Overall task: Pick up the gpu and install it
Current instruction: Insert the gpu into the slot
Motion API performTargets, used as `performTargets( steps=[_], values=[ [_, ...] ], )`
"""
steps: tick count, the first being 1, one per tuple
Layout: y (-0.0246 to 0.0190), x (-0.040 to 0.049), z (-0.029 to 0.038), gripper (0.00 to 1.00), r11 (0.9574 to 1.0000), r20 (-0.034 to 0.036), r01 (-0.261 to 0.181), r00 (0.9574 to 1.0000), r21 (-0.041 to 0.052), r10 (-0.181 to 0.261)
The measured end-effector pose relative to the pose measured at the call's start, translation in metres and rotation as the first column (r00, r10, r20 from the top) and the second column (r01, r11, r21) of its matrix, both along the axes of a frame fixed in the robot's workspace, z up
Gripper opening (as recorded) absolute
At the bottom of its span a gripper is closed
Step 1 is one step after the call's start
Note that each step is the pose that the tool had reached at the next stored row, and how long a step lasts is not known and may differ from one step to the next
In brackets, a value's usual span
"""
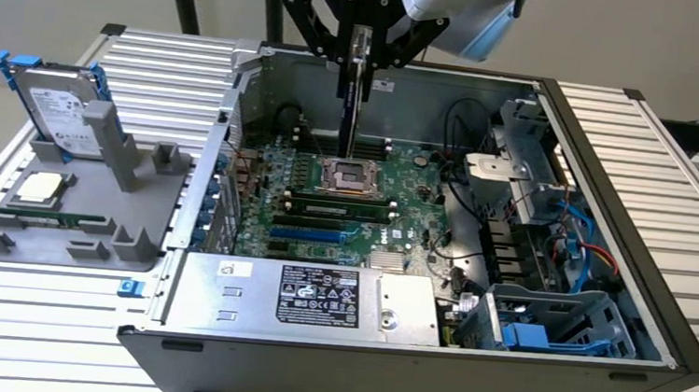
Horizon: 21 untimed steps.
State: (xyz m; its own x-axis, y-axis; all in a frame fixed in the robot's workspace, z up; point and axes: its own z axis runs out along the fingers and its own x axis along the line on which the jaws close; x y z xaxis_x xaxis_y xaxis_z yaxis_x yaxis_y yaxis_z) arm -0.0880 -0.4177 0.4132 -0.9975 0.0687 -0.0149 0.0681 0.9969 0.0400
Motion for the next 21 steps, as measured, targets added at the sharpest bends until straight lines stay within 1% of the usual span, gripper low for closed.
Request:
performTargets(
  steps=[13,21],
  values=[
    [0.0,0.0001,0.0,0.0,1.0,0.0,-0.004,1.0,0.0,0.004],
    [0.0,0.0001,0.0,0.0,0.9996,0.0,-0.026,0.9996,0.0,0.026]
  ],
)
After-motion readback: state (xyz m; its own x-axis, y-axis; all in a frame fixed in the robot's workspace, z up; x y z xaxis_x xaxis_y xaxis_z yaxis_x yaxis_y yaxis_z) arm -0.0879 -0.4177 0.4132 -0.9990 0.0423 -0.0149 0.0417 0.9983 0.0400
